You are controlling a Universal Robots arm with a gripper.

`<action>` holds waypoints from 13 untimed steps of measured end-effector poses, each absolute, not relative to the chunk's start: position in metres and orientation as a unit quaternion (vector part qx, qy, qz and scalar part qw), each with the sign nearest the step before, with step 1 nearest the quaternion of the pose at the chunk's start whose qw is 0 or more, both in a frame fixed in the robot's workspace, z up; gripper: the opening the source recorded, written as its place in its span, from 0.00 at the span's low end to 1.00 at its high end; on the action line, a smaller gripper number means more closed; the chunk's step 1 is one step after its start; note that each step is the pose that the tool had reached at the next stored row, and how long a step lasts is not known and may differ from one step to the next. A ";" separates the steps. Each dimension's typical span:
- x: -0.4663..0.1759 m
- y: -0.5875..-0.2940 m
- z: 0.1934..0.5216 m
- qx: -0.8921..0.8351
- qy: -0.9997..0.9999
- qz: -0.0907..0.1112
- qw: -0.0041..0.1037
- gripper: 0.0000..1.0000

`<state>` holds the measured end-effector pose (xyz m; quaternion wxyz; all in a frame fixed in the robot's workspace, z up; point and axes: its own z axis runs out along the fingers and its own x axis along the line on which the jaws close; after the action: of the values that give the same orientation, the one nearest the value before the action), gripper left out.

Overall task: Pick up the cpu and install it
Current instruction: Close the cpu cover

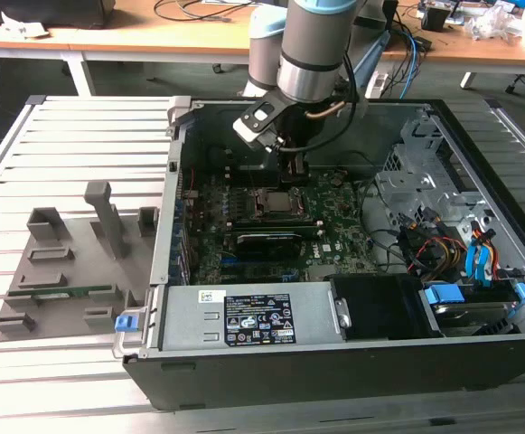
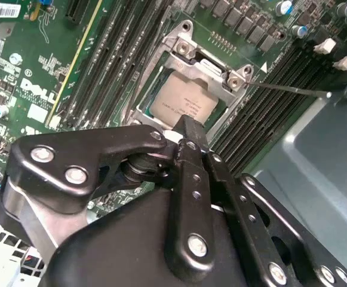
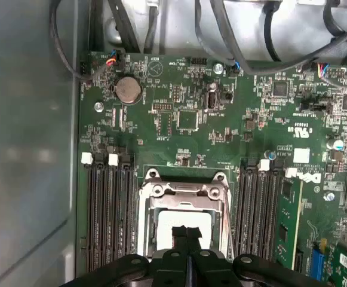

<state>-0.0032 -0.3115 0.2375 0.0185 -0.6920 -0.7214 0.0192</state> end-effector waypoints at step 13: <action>-0.022 -0.311 0.231 -0.692 -0.721 0.019 0.018 0.11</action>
<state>-0.0225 -0.3115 0.2307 0.0184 -0.6921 -0.7214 0.0192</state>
